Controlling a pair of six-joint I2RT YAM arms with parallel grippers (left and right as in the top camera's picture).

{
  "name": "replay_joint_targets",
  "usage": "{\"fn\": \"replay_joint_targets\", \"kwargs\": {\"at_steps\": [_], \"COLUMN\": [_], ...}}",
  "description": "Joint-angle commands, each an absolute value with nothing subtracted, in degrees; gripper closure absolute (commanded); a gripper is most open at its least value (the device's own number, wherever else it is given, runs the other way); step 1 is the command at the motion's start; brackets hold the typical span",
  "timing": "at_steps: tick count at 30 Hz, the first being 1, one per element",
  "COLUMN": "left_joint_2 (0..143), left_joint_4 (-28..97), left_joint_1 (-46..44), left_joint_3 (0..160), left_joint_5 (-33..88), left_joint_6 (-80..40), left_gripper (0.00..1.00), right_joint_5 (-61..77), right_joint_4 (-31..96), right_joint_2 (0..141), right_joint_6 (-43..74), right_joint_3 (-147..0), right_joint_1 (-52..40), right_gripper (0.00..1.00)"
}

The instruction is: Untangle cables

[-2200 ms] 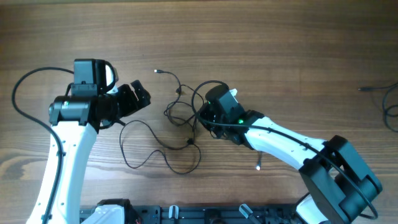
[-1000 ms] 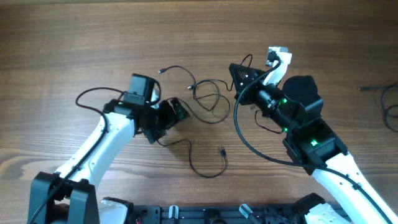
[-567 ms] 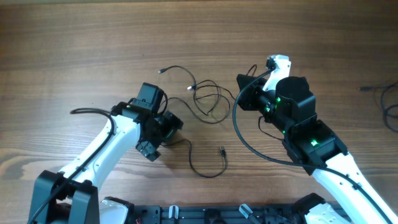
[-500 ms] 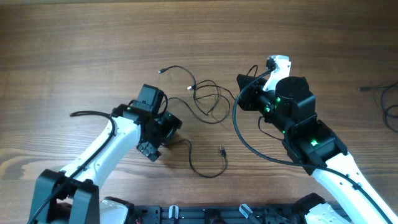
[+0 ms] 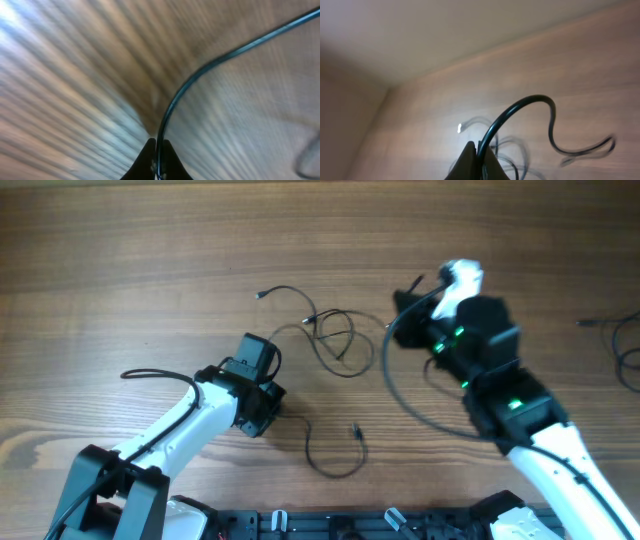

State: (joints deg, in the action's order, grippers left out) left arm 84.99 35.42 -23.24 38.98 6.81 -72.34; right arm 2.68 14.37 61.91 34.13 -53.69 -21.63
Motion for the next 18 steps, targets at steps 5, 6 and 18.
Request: {"fn": "replay_joint_targets", "kwargs": {"at_steps": [5,6,18], "left_joint_2": [85.56,85.56,85.56], "left_joint_4": [41.69,42.35,43.77], "left_joint_1": [-17.96,-16.43,3.31], "left_joint_3": [38.46,38.46,38.46], "left_joint_5": [-6.98,-7.81,-10.57], "left_joint_6": [-72.51,-72.51,-72.47], "left_gripper": [0.96,0.96,0.96], "right_joint_5": [0.89,1.48,6.31], "right_joint_4": [23.92,25.98,37.39], "right_joint_2": [64.69,65.63,78.94], "right_joint_6": [23.03,22.31,17.5], "right_joint_3": [-77.19,-80.36,-104.53], "right_joint_1": [-2.15,0.82,22.98], "right_gripper": [0.96,0.96,0.95]}}
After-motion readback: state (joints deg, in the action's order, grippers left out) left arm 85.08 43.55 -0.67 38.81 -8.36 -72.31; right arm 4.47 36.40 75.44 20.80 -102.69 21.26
